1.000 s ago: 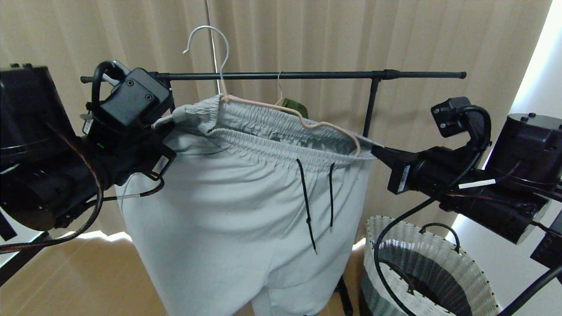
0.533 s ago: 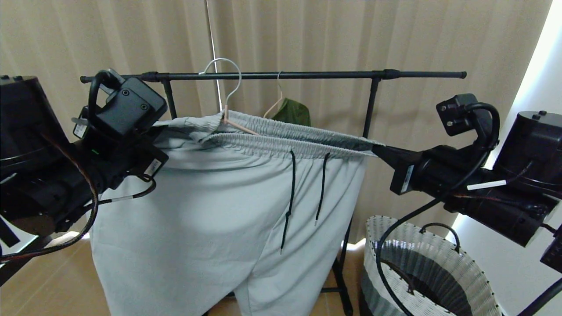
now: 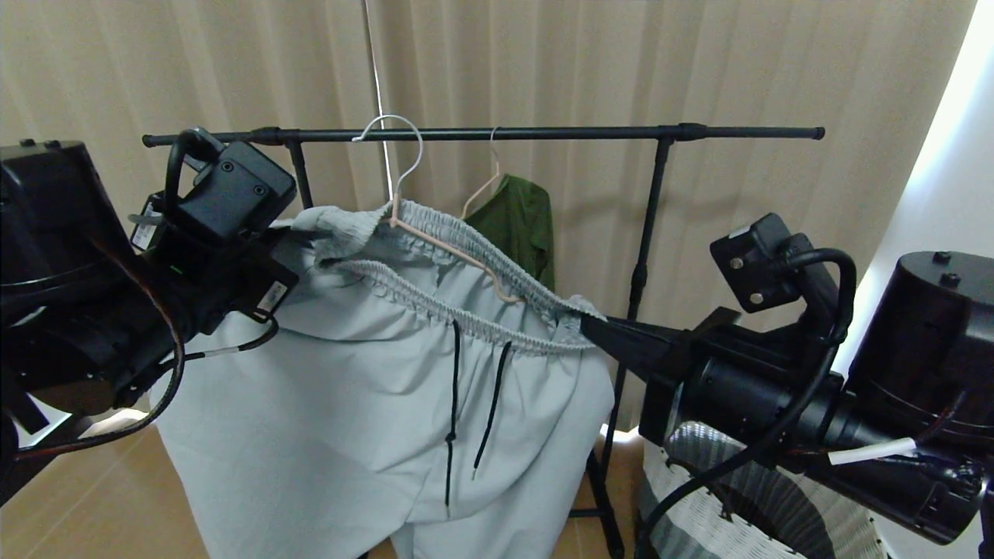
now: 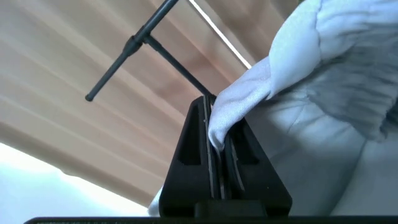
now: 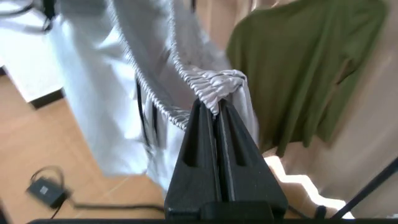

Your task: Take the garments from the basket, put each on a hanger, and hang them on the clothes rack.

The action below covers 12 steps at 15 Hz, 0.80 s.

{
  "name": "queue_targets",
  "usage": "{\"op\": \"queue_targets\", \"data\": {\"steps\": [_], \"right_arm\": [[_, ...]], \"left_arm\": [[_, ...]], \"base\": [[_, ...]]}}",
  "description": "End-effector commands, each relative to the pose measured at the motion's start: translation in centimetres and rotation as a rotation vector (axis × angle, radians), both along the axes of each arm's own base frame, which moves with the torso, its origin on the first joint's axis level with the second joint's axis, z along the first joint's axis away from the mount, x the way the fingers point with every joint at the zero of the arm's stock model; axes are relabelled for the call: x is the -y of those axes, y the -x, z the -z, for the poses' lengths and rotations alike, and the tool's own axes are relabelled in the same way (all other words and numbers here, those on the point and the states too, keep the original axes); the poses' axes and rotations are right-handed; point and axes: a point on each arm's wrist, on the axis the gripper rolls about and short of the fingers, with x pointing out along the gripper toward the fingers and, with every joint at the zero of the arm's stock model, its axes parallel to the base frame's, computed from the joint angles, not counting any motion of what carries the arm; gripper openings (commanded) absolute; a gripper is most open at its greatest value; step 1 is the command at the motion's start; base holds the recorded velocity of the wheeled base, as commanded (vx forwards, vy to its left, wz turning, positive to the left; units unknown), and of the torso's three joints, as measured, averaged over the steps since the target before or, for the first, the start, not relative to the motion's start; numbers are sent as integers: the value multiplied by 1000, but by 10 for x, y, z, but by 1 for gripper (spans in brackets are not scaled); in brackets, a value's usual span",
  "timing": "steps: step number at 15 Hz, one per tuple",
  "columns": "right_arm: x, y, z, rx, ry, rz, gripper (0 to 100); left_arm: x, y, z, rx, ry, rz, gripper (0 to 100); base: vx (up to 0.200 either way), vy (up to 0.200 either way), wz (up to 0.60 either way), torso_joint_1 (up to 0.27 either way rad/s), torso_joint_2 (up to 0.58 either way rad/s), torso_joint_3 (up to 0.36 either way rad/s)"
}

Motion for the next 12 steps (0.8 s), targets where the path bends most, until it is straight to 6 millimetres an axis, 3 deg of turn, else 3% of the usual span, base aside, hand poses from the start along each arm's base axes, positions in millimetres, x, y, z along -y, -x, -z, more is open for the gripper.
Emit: {"op": "queue_targets", "data": {"steps": [1,2,6,9,12], "right_arm": [[0,3,6,-16,16,-11,0],[0,3,7,-17,17,-11,100],[2,6,17,-40,50,-12,100],[11,16,35,-18,173,-35,100],[13,14,26,39,130,-20,100]], "left_arm": [[1,-1,2,-5,10,0,0],[1,-1,1,-4,12,0,0],[5,1,-1,6,65,15,0],[19,2,6,-24,202,58,0],[30,4,8,-41,284,93,0]], "base": [[0,0,0,0,0,0],[0,0,0,0,0,0],[0,0,0,0,0,0],[0,0,0,0,0,0],[0,0,0,0,0,0]]}}
